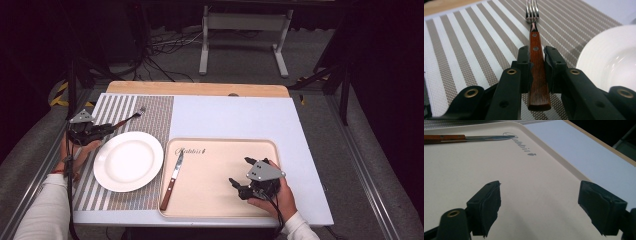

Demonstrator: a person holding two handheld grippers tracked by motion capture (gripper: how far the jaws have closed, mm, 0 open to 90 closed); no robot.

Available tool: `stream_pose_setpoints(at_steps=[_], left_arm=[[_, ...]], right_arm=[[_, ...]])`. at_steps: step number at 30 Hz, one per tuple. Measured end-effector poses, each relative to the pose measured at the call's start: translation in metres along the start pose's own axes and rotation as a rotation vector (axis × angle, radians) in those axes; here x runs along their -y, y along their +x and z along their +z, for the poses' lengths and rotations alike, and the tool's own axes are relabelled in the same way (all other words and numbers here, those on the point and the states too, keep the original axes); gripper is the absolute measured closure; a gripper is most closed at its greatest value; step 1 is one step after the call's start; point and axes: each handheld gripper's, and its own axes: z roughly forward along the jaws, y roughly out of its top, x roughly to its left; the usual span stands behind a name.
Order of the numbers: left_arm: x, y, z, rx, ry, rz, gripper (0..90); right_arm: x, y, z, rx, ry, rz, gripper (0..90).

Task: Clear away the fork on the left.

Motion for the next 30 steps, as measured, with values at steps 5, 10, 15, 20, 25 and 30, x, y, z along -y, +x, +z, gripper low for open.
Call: stream_pose_setpoints(at_steps=[5,10,15,20,25,30], left_arm=[[-0.007,-0.009,-0.008,-0.027,-0.051,0.004,75.8],[-0.009,-0.012,-0.012,-0.045,-0.076,0.005,75.8],[-0.012,-0.017,-0.017,-0.055,-0.117,0.006,75.8],[-0.015,-0.022,-0.021,-0.054,-0.145,0.008,75.8],[-0.019,-0.029,-0.027,-0.036,-0.181,0.0,75.8],[-0.025,-0.042,-0.034,-0.025,-0.205,0.026,75.8]], right_arm=[[0.0,0.0,-0.001,0.001,-0.003,-0.004,19.5],[0.0,0.0,-0.003,0.008,-0.009,-0.011,19.5],[-0.001,-0.002,-0.006,0.011,-0.02,-0.007,19.5],[-0.001,-0.002,-0.008,0.013,-0.025,-0.008,19.6],[-0.001,-0.002,-0.009,0.018,-0.033,-0.007,19.6],[-0.002,-0.002,-0.011,0.021,-0.034,-0.018,19.5]])
